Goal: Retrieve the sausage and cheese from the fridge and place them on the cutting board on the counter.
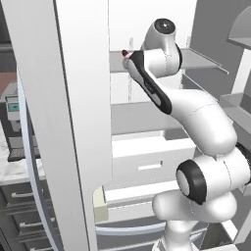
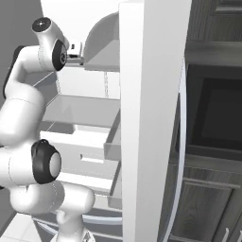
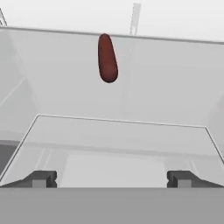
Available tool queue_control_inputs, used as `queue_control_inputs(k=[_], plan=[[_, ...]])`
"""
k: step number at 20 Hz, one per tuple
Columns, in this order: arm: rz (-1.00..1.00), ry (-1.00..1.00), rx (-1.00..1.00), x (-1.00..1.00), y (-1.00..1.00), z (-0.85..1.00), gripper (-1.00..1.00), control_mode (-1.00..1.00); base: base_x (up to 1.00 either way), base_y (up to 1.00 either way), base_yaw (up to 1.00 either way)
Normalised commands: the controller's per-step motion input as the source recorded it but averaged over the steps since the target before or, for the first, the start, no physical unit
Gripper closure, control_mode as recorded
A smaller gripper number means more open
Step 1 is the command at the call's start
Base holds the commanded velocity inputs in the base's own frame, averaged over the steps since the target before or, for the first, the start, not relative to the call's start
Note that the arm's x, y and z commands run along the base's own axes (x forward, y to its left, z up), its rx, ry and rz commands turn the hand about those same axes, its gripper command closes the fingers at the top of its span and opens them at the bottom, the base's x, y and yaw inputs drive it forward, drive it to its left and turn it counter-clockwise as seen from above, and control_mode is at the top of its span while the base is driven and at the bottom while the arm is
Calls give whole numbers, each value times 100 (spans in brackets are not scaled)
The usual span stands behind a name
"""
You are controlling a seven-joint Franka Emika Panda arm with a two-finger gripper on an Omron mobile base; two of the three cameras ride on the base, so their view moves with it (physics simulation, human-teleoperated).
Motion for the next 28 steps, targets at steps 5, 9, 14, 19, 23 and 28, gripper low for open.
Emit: queue_control_inputs(k=[5,9,14,19,23,28], plan=[[0,3,0,39,0,0,-100,-100,0,0,0],[0,1,0,36,0,0,-100,-100,0,0,0],[1,0,0,31,0,0,-100,-100,0,0,0],[1,3,0,31,0,0,-100,-100,0,0,0],[2,4,0,32,0,0,-100,-100,0,0,0],[3,0,0,27,2,0,-100,-100,0,0,0]])
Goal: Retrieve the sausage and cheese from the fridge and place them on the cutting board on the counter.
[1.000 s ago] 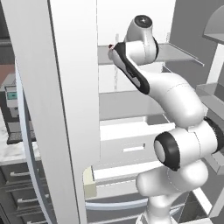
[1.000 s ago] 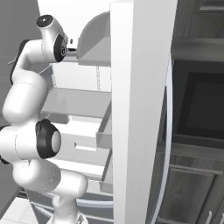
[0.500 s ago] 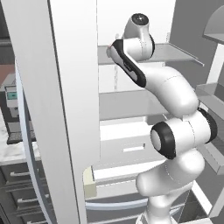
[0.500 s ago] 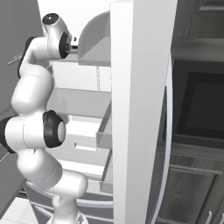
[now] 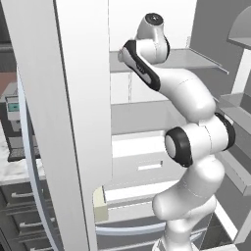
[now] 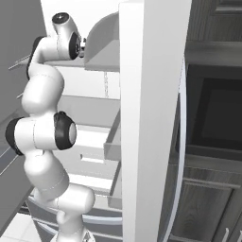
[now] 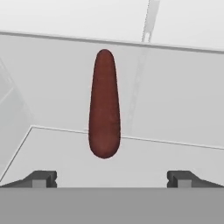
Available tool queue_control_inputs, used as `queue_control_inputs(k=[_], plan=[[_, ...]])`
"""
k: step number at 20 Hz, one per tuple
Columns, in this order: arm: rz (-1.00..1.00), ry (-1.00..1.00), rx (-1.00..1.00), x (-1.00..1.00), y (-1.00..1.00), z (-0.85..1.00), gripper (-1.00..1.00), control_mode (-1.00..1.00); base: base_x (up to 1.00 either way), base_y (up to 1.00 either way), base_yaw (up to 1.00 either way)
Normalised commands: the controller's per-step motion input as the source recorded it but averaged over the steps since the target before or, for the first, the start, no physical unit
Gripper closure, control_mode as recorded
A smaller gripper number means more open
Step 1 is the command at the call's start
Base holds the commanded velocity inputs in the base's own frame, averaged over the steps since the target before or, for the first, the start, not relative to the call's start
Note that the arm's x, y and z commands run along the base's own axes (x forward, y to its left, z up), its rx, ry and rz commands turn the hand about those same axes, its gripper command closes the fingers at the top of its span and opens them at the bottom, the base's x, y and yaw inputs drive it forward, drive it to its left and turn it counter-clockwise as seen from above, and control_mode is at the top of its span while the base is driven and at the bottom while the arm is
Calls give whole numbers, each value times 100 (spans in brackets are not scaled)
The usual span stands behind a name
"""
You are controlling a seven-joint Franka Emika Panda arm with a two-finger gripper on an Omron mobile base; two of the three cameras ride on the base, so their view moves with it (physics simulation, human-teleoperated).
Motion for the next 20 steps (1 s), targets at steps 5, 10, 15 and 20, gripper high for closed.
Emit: queue_control_inputs(k=[5,10,15,20], plan=[[4,0,0,32,11,0,-100,-100,0,0,0],[3,1,0,34,10,0,-100,-100,0,0,0],[4,1,3,32,1,0,-100,-100,0,0,0],[2,2,1,19,5,0,-100,-100,0,0,0]])
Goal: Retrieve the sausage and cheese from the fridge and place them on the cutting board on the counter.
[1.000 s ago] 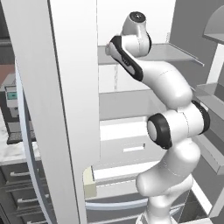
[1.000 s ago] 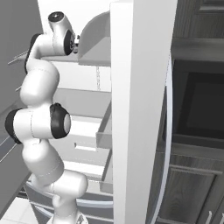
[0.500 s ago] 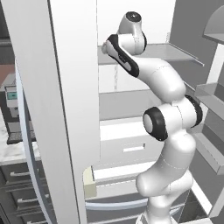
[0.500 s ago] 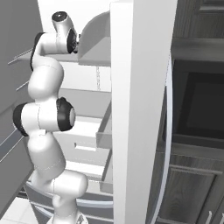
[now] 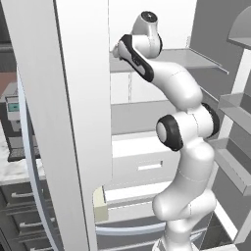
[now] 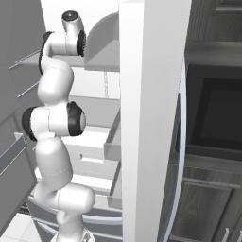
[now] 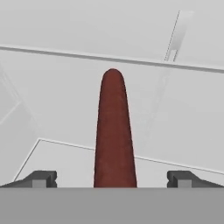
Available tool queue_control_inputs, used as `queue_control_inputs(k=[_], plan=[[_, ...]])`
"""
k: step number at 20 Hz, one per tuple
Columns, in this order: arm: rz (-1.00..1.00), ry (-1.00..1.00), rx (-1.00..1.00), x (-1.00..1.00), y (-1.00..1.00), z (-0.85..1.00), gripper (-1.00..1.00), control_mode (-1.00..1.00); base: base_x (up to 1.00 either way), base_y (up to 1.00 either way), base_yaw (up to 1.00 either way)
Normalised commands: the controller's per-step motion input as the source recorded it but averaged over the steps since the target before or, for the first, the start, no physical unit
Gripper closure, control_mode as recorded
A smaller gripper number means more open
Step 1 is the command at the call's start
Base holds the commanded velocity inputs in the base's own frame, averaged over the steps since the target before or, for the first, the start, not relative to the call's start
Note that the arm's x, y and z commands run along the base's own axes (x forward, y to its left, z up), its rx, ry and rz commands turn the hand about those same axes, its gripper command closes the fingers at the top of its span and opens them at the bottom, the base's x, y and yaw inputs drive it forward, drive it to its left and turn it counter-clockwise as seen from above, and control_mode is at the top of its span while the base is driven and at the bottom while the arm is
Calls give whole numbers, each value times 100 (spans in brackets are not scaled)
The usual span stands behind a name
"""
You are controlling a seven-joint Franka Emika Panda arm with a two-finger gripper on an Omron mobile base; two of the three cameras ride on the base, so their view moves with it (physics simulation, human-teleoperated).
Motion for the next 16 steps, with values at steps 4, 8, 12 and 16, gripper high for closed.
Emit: queue_control_inputs(k=[4,8,12,16], plan=[[0,0,0,0,9,-6,-100,-100,0,0,0],[0,0,0,0,6,-8,100,-100,0,0,0],[0,1,0,0,0,-4,100,-100,0,0,0],[0,0,0,0,0,0,100,-100,0,0,0]])
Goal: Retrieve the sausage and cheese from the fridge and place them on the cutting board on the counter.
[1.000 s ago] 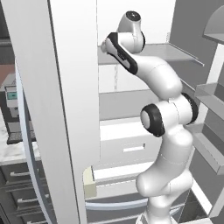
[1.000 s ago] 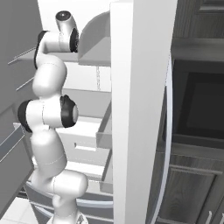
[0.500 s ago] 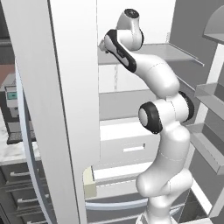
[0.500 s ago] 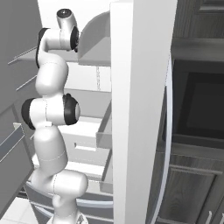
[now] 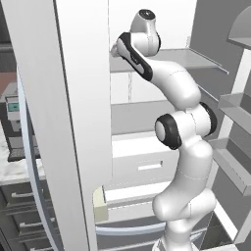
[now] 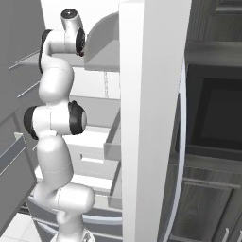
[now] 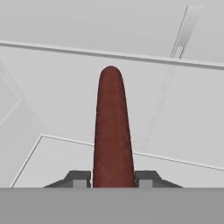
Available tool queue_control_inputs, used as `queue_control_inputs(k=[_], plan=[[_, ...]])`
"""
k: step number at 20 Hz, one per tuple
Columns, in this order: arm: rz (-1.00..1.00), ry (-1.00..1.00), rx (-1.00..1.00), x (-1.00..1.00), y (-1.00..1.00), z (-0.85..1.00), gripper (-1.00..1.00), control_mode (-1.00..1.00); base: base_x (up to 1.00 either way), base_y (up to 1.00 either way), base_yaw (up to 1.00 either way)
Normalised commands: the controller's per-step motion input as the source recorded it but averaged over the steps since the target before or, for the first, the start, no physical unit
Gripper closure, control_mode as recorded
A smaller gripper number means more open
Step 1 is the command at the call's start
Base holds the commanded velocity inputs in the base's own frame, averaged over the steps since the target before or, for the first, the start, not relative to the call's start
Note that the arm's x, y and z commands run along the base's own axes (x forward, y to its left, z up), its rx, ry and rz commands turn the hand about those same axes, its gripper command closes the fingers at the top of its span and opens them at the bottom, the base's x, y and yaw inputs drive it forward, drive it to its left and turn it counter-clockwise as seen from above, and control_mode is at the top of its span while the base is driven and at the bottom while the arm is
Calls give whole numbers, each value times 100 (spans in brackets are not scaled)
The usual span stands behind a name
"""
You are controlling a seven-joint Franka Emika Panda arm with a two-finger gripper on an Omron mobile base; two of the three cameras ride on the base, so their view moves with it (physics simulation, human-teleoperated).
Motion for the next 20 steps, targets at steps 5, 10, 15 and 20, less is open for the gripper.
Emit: queue_control_inputs(k=[5,10,15,20], plan=[[0,0,0,0,0,0,100,-100,0,0,0],[0,-1,0,0,0,0,100,-100,0,0,0],[0,-7,0,-20,0,0,100,-100,0,0,0],[0,-7,0,-62,-10,1,100,-100,0,0,0]])
